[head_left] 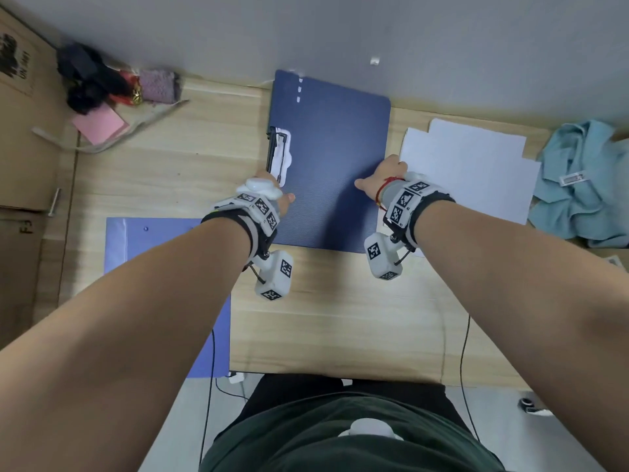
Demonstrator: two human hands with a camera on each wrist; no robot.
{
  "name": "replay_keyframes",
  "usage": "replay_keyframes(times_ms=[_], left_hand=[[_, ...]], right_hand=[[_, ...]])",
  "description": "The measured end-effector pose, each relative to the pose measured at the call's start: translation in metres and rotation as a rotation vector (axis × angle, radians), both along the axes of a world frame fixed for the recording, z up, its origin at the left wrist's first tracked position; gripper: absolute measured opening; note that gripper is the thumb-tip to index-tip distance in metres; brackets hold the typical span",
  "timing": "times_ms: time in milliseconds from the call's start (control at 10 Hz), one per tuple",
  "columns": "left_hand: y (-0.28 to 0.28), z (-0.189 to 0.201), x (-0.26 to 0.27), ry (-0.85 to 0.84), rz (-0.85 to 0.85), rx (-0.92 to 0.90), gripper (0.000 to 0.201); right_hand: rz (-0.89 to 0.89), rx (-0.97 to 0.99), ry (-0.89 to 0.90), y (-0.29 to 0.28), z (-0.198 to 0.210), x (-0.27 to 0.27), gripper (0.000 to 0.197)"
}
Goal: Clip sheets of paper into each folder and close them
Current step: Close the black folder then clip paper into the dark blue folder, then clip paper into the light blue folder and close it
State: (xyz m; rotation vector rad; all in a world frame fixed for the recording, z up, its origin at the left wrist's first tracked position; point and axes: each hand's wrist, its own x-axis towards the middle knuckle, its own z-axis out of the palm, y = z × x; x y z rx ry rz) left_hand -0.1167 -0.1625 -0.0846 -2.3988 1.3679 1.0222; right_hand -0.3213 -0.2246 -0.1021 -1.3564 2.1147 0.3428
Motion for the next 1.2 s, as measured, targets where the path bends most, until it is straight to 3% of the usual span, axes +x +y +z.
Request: replay_keyframes(times_ms=[200, 300, 400, 500, 600, 700, 800, 900, 1000, 1100, 1200], left_hand=[[0.014, 0.033, -0.005, -0.142, 0.059, -0.005, 0.067], [0.020, 0.044, -0.006, -0.129, 0.169, -0.013, 0.066], [0.026, 0.066, -0.016, -0.039, 0.282, -0.062, 0.052], [0.048, 0.069, -0.025, 0.092, 0.409, 0.001, 0.052], [0.084, 0.063, -0.020, 0.237, 0.615, -0.085, 0.051], [0.126, 0.086, -0.025, 0.388, 0.751, -0.135, 0.035], [0.157, 0.084, -0.003, 0.309, 0.732, -0.065, 0.047], [0.181, 0.090, 0.030, 0.102, 0.466, 0.014, 0.050], [0.186, 0.094, 0.054, -0.030, 0.337, 0.129, 0.056], [0.192, 0.078, 0.089, -0.133, 0.286, 0.195, 0.051], [0.203, 0.062, 0.120, -0.148, 0.404, 0.205, 0.067]], right_hand=[[-0.045, -0.049, -0.138, 0.020, 0.026, -0.014, 0.061], [-0.001, -0.065, -0.208, 0.033, 0.040, -0.020, 0.052], [0.064, -0.036, -0.337, 0.051, 0.062, -0.022, 0.021], [0.060, 0.039, -0.510, 0.081, 0.077, -0.022, 0.006], [-0.015, 0.118, -0.669, 0.116, 0.081, -0.010, 0.009], [-0.017, 0.203, -0.731, 0.140, 0.082, 0.006, 0.007], [0.012, 0.259, -0.741, 0.162, 0.084, 0.025, 0.006], [0.022, 0.288, -0.753, 0.178, 0.082, 0.044, 0.010], [0.022, 0.287, -0.741, 0.183, 0.077, 0.063, 0.016], [-0.016, 0.294, -0.725, 0.187, 0.071, 0.085, 0.005], [-0.034, 0.304, -0.694, 0.198, 0.054, 0.115, 0.009]])
